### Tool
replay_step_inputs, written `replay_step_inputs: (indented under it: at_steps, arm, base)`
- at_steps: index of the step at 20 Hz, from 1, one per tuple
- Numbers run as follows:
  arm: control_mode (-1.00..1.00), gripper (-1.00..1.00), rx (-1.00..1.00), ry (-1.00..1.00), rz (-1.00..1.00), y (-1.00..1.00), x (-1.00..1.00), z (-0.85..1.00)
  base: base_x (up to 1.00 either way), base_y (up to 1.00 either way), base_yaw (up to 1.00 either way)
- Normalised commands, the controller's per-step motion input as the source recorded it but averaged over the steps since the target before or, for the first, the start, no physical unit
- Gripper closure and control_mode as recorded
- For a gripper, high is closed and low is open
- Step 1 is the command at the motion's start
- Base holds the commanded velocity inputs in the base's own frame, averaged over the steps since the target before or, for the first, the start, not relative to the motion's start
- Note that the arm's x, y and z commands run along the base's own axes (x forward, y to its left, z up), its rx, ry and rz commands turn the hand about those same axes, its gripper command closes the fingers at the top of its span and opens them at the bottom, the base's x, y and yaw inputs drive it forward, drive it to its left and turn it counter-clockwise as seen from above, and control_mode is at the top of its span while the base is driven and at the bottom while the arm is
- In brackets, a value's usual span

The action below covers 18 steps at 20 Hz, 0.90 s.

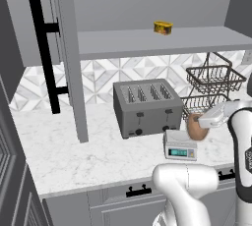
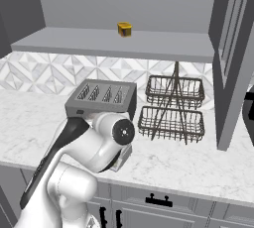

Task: Pick the honey bottle and place it on the digital scale for weighing, and close the cabinet.

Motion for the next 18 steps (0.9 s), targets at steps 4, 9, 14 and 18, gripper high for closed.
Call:
replay_step_inputs:
  at_steps: [4, 9, 14, 18]
  arm:
    - [-1.00, 1.00, 0.00, 0.01, 0.00, -0.01, 0.00, 0.00]
    - [-1.00, 1.00, 0.00, 0.00, 0.00, -0.05, 0.00, -0.01]
    - [-1.00, 1.00, 0.00, 0.00, 0.00, 0.00, 0.14, -0.15]
    - [-1.00, 1.00, 0.00, 0.00, 0.00, 0.00, 0.26, -0.15]
  base:
    - [0.00, 0.00, 0.00]
    - [0.00, 0.00, 0.00]
    - [0.00, 0.00, 0.00]
    - [0.00, 0.00, 0.00]
